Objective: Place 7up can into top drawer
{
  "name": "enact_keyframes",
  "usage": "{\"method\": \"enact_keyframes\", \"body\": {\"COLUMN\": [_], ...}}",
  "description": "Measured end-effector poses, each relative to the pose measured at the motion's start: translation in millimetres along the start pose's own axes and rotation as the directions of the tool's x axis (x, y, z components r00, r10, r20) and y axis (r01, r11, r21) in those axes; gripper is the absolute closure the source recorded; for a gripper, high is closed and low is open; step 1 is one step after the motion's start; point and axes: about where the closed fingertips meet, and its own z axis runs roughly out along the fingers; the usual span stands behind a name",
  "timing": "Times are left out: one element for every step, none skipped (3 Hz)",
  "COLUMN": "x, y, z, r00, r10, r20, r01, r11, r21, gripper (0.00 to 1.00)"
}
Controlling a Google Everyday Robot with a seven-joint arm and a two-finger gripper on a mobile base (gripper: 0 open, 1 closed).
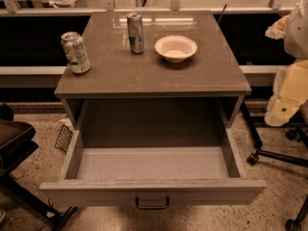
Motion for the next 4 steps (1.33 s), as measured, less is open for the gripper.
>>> {"method": "enact_keyframes", "body": {"x": [-1, -9, -30, -47], "y": [-1, -14, -39, -58], "z": [-1, 3, 18, 38], "r00": [1.0, 0.998, 0.988, 0.96], "r10": [0.001, 0.014, 0.026, 0.043], "r20": [0.003, 0.061, 0.155, 0.275], "r01": [-0.001, -0.016, -0.033, -0.061], "r11": [1.0, 0.9995, 0.9987, 0.9964], "r21": [0.005, 0.028, 0.039, 0.058], "gripper": [0.0, 0.0, 0.0, 0.0]}}
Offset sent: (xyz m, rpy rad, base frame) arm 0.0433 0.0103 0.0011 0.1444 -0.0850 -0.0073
